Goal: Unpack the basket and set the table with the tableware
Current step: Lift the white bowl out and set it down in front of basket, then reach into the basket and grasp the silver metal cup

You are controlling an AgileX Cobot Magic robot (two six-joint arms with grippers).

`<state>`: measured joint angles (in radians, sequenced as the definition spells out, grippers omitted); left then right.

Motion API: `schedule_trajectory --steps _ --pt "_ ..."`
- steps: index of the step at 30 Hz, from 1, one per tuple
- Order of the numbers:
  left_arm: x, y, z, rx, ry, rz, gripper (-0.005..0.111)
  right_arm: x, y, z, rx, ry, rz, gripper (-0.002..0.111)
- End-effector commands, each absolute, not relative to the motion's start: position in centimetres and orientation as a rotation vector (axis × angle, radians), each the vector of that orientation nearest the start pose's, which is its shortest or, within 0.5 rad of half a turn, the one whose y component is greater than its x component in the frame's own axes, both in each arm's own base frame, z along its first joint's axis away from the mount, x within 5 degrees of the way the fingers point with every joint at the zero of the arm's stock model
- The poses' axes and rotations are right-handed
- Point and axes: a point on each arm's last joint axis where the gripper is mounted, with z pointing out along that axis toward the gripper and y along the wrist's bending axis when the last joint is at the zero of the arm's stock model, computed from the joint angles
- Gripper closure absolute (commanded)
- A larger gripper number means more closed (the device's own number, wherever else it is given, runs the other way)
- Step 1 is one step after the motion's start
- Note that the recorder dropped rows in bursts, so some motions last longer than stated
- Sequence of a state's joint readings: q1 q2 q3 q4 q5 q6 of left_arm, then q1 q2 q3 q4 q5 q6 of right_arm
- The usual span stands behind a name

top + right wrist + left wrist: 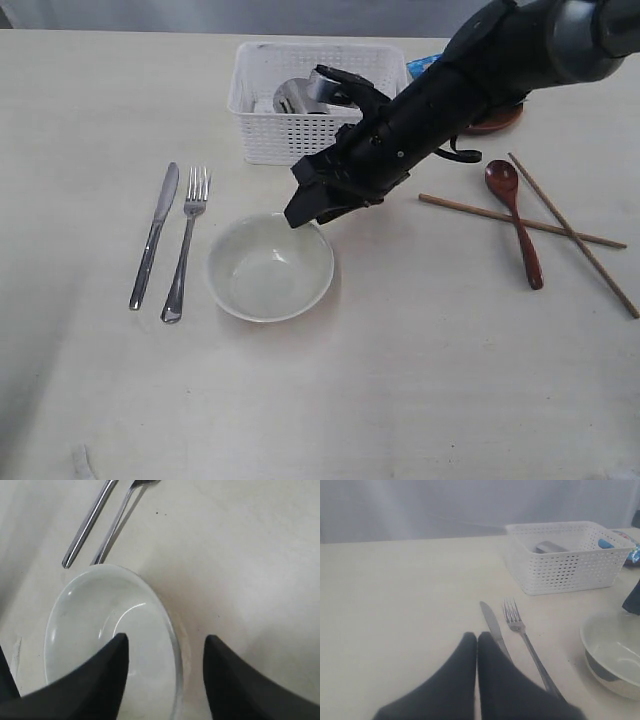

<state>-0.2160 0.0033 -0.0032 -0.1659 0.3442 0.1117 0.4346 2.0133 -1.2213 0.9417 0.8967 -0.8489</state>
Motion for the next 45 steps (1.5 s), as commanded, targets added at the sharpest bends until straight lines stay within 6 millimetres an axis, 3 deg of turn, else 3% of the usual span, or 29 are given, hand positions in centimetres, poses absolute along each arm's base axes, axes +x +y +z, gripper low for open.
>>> schedule_trajectory --steps 1,6,11,13,18,21,27,34,41,45 --pt "5.1 -1.7 18.3 0.201 1.817 -0.238 0.107 33.3 19.7 18.1 -0.861 2.601 1.009 0.064" --pt "5.1 -1.7 18.3 0.201 1.817 -0.238 0.107 35.9 17.8 26.3 -0.747 2.417 0.895 0.065" --pt "5.1 -1.7 18.3 0.201 1.817 -0.238 0.107 38.5 17.6 29.5 -0.636 2.376 0.702 0.065" --pt "5.1 -1.7 18.3 0.201 1.817 -0.238 0.107 39.3 17.8 29.2 -0.618 2.373 0.693 0.064" --pt "5.1 -1.7 18.3 0.201 1.817 -0.238 0.107 41.3 18.4 24.2 -0.607 2.466 0.683 0.038" --pt "5.1 -1.7 18.3 0.201 1.817 -0.238 0.107 41.9 18.5 22.5 -0.591 2.487 0.671 0.032" --pt "5.1 -1.7 18.3 0.201 1.817 -0.238 0.107 43.5 19.5 21.6 -0.618 2.474 0.677 0.032" --pt "5.1 -1.7 18.3 0.201 1.817 -0.238 0.107 45.0 23.3 21.7 -0.722 2.446 0.691 0.032" --pt "5.1 -1.7 18.3 0.201 1.817 -0.238 0.107 46.1 25.8 19.2 -0.752 2.564 0.405 0.032" --pt "5.1 -1.7 18.3 0.204 1.816 -0.234 0.107 46.5 26.7 17.9 -0.765 2.611 0.355 0.032"
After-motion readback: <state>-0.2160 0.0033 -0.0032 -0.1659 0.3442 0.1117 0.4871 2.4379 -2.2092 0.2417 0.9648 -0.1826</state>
